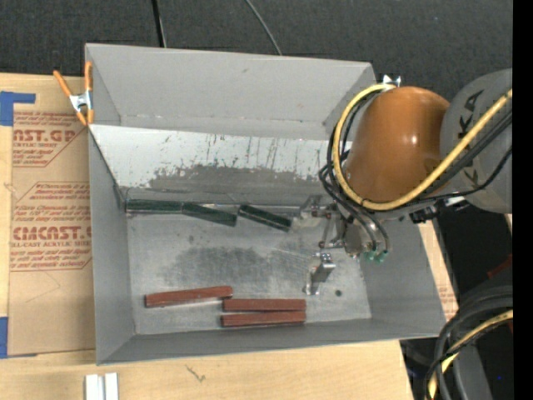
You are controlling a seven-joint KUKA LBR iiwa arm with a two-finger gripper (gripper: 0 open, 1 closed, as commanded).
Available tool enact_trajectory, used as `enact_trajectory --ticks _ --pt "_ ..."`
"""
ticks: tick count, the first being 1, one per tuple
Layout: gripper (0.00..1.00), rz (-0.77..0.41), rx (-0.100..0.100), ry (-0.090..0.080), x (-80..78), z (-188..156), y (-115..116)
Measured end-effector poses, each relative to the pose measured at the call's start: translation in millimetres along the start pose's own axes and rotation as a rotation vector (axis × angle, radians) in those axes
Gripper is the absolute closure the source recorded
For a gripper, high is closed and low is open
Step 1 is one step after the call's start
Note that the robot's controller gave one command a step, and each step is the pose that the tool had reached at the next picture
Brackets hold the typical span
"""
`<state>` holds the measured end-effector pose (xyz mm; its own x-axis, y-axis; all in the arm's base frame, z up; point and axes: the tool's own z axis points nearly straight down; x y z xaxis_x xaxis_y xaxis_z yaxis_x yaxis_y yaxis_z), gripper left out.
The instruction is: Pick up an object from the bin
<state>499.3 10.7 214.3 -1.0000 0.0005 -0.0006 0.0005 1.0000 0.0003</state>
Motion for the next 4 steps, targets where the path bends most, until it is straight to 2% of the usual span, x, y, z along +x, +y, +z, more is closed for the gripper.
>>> enact_trajectory --ticks 1,2,3,4 --pt "0.0 0.004 -0.001 -0.004 9.5 75.2 8.6" --pt "0.0 0.022 -0.001 0.005 13.5 120.1 10.9" --pt "0.0 0.014 -0.001 0.003 18.3 77.6 34.0" --pt "0.0 0.001 -0.001 -0.016 14.0 144.2 37.2"
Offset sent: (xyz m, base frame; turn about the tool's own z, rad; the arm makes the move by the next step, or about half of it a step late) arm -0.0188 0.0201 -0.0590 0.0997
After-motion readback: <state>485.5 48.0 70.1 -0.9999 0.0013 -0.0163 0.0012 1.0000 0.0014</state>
